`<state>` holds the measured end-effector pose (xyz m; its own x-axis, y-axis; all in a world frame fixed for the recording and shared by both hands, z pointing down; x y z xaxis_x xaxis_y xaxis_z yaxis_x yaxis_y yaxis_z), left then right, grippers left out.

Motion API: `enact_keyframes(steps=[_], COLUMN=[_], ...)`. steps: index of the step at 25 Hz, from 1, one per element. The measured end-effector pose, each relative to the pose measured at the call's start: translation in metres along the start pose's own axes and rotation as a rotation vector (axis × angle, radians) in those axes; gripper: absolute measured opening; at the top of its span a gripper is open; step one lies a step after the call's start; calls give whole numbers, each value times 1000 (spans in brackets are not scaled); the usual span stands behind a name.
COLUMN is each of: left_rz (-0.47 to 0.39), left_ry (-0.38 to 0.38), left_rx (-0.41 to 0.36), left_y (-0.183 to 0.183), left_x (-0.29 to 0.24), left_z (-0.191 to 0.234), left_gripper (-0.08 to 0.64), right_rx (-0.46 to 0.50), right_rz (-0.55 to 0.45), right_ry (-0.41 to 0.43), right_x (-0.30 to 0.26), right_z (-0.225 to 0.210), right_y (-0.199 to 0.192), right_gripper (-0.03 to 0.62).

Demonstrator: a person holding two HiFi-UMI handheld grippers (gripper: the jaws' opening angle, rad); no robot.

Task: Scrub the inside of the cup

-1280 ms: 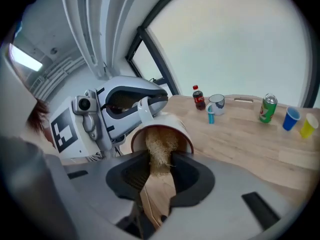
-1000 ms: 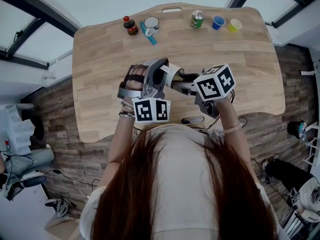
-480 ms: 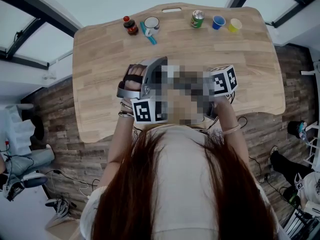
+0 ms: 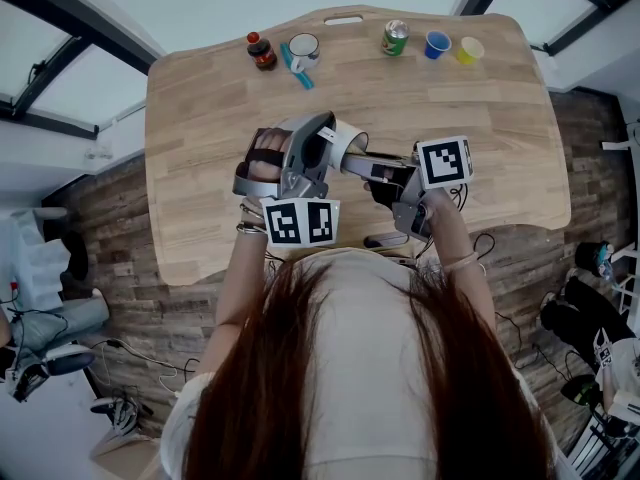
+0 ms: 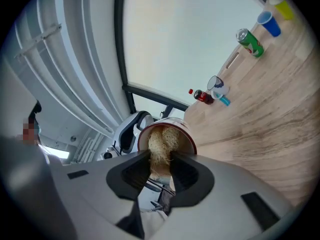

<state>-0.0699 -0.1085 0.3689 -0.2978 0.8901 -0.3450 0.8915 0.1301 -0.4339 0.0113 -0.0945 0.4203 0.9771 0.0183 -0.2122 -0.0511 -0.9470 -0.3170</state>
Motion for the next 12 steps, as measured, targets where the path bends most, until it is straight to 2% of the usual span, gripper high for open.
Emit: enact_keyframes(steps=[12], left_rz=[-16], left_ry=[45], left_rx=[2], left_y=[1], left_x=[3], left_z=[5], left_gripper=[23], right_rx=[-221], right_rz=[-129], right_ry=[252], right_x=[1], right_z=[-2], right_y=[-1], right_gripper=[121])
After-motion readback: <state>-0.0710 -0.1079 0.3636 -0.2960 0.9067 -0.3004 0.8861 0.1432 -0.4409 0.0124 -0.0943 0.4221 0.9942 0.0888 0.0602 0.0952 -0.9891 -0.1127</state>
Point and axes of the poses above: the fingertips, and each gripper's own axes: x backward along the fingers, z to its left, y out of its top, the point moved 5 cm from there along x, backward along the fingers, and after that the axes turned 12 degrees about z, right-handed, at the moved point
